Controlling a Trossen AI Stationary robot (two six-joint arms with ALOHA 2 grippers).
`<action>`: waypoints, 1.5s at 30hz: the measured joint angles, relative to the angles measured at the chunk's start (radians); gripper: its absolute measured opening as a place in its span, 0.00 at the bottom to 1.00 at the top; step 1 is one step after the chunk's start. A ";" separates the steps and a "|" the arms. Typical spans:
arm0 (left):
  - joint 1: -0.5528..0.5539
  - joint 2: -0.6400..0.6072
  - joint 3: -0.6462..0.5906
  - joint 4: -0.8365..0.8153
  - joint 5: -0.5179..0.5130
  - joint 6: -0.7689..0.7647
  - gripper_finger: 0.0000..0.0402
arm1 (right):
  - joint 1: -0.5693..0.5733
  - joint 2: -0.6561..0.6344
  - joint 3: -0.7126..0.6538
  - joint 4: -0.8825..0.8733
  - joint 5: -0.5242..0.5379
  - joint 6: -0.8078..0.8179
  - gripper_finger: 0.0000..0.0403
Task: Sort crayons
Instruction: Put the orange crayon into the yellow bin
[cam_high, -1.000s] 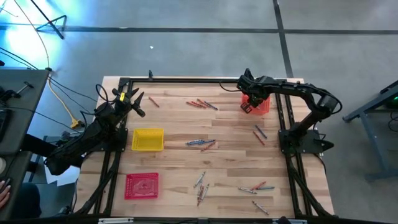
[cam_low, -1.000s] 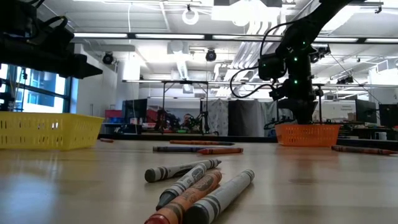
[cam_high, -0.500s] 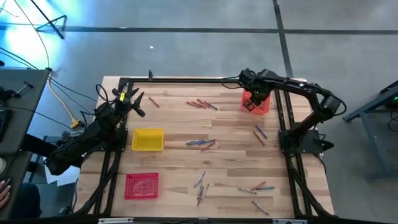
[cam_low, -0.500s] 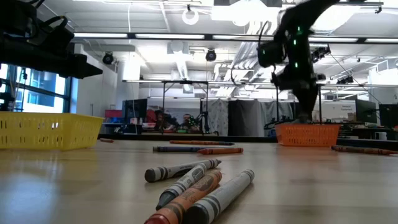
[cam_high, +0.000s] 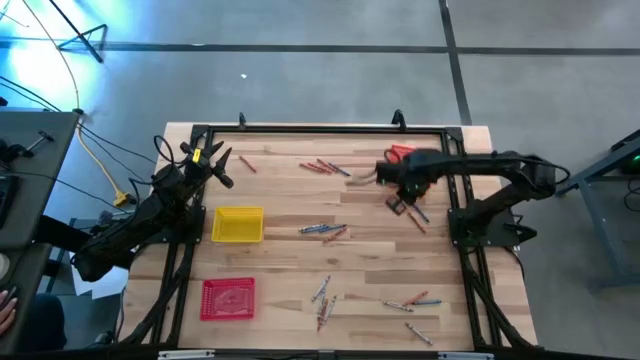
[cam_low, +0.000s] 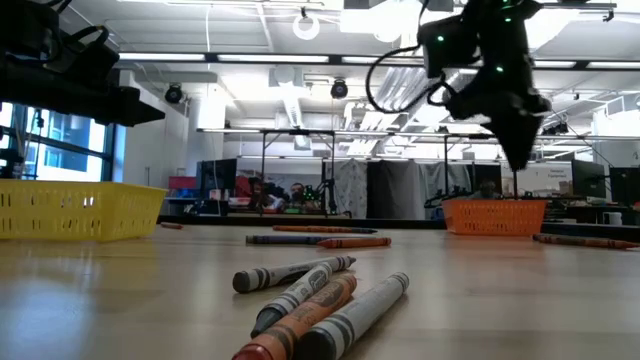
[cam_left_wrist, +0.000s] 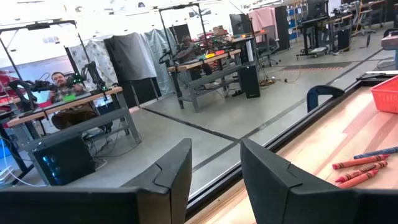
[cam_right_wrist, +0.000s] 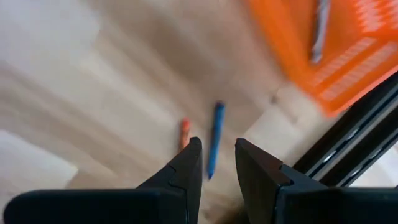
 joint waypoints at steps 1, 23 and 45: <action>0.000 0.000 0.000 0.000 0.000 0.000 0.32 | 0.025 0.000 -0.021 0.000 -0.005 0.021 0.22; 0.000 0.000 0.000 0.000 0.000 0.000 0.32 | 0.107 0.000 -0.350 0.304 -0.153 0.088 0.22; 0.000 0.000 0.000 0.000 0.000 0.000 0.32 | 0.036 0.015 -0.369 0.443 -0.196 -0.015 0.22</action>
